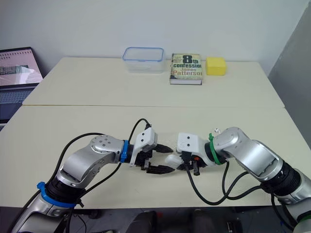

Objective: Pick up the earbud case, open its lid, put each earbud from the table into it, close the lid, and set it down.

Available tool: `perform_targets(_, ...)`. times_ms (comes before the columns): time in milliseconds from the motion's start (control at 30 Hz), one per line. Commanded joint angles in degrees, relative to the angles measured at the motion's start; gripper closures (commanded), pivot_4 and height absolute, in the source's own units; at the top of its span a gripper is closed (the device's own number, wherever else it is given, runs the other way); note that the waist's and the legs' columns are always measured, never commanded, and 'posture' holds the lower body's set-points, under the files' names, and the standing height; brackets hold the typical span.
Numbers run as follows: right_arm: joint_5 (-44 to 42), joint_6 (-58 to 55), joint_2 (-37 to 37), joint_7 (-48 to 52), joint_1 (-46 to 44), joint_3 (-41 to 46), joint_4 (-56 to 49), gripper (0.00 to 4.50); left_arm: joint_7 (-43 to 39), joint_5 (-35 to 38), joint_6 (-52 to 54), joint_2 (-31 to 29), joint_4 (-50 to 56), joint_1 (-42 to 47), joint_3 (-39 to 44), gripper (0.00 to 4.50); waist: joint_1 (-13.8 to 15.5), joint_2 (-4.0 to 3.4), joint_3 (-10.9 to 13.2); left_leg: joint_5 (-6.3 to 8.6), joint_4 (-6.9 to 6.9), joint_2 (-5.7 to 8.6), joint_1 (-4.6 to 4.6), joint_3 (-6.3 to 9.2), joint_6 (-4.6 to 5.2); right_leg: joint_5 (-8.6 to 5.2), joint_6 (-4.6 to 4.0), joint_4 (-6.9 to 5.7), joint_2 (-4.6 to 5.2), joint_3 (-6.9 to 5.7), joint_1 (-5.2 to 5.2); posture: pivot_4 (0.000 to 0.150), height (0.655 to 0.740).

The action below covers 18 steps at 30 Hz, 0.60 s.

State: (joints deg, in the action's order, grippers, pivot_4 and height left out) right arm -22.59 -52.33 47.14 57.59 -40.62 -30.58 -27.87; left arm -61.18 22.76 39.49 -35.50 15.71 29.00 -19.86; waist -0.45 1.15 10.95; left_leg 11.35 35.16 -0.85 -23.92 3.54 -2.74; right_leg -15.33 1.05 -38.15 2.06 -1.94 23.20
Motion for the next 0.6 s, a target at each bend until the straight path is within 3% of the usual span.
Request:
perform_targets(33, -0.18, -0.10, -0.34, 0.90, -1.15, 2.01, -2.54, 3.75, -0.92, 0.30, -0.77, 0.42, 1.27, 0.11, -0.19, 2.16, 0.00, 0.00, 0.00, 0.00, 0.00, 0.00, 0.00, 0.00, 0.00, 0.00, 0.00, 0.00, 0.00, 0.00, 0.00, 0.150, 0.7400)
perform_targets(200, 0.29, 0.64, -0.37, 1.40, -0.51, 1.86, -3.00, 3.75, -0.28, -0.07, -0.94, 1.51, 0.90, 0.20, -0.03, 3.72, 0.02, 0.00, 0.00, 0.00, 0.04, 0.01, 0.00, 0.00, 0.00, 0.00, 0.00, -0.02, 0.01, 0.01, -0.01, 0.150, 0.7400)
perform_targets(600, 2.27, 2.53, 0.17, 2.75, 1.59, 1.49, -3.55, 3.75, -0.99, 0.44, -1.23, 1.85, 1.28, -0.62, 0.55, 3.72, 0.01, 0.00, 0.00, 0.00, 0.17, 0.01, 0.03, -0.01, 0.00, 0.00, 0.00, -0.22, 0.01, 0.04, -0.01, 0.150, 0.7400)
